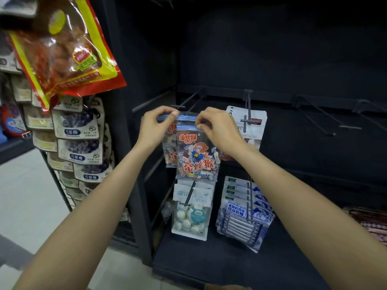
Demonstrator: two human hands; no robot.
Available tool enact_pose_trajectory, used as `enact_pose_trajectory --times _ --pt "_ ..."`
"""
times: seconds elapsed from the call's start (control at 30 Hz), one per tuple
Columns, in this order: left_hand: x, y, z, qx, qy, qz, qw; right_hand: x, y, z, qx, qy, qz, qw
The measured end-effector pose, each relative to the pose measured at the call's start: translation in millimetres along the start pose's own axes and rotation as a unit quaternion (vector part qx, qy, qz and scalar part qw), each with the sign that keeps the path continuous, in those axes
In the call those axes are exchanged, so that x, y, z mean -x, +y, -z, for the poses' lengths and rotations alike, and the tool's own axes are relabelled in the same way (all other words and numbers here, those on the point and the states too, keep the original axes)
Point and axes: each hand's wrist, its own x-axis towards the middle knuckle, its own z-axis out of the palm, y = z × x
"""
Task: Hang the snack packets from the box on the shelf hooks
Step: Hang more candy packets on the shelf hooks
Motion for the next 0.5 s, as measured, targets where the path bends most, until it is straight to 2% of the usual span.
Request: enact_pose_trajectory --times 0.07,0.2,0.27,0.5 --pt "-5 0 0 0.017 0.002 0.012 1.0 -4 0 0 0.01 0.003 0.002 1.0" --pt "-19 -1 0 0.03 -0.073 0.072 0.994 -9 4 -5 0.016 -0.004 -0.029 0.999" --pt "-24 -7 -3 0.005 -0.089 0.069 0.994 -8 6 -10 0.018 -0.008 -0.045 0.999" --pt "-54 -29 -24 -0.091 -0.039 0.033 0.994 -19 12 -22 0.051 -0.017 -0.098 0.994"
